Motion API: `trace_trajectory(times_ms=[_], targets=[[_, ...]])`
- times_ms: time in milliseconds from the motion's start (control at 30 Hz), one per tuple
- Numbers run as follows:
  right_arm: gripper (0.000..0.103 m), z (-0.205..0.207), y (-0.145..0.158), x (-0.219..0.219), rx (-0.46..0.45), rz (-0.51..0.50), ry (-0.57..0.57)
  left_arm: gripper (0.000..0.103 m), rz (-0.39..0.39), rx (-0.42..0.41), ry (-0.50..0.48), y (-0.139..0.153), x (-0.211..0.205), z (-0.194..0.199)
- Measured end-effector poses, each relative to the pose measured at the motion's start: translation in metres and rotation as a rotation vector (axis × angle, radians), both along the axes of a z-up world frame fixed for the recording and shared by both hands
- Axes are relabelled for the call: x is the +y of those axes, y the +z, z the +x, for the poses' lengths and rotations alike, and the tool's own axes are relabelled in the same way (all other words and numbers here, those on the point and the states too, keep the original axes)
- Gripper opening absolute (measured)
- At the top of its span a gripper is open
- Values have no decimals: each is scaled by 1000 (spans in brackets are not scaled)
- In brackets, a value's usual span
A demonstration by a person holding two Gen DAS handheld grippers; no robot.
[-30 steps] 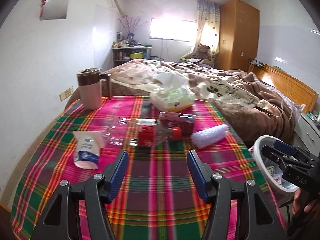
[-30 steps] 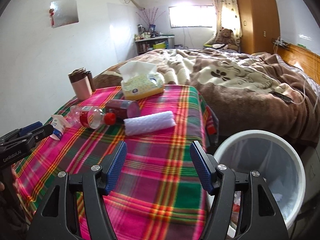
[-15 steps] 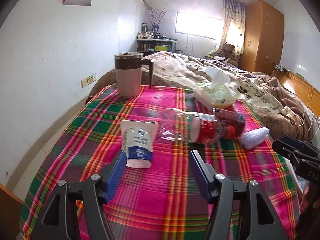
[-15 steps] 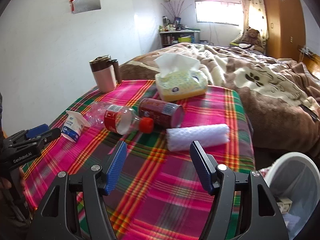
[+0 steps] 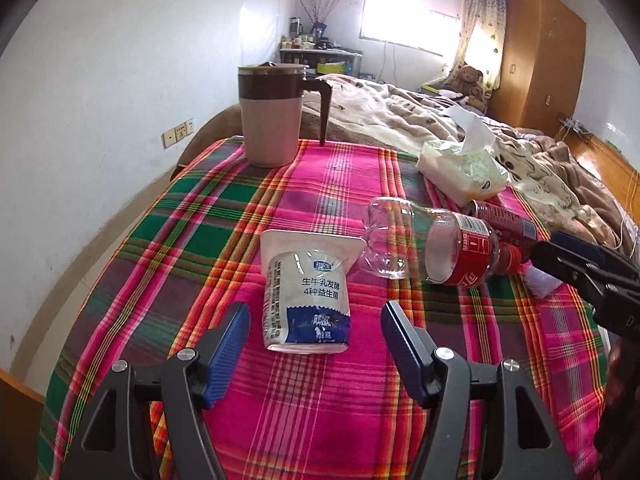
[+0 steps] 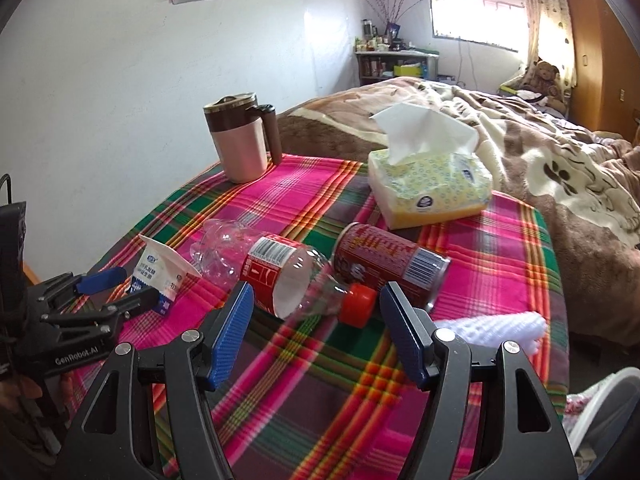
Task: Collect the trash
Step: 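Grasp the white yogurt cup with the left tool while the right tool grasps the clear plastic bottle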
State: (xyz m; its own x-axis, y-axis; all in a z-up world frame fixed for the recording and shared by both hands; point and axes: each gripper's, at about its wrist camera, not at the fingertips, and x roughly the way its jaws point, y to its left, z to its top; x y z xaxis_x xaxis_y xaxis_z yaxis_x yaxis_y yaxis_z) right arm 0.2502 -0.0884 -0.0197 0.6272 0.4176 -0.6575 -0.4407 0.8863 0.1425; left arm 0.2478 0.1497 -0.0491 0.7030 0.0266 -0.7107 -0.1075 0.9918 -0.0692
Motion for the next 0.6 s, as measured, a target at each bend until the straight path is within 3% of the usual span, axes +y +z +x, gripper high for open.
trace_trajectory(times_ms=[300, 600], targets=[[70, 25, -2, 35, -12, -42, 83, 67, -15, 33, 18, -15, 14, 18], [70, 34, -10, 61, -1, -117, 236, 56, -65, 25, 59, -17, 36, 17]])
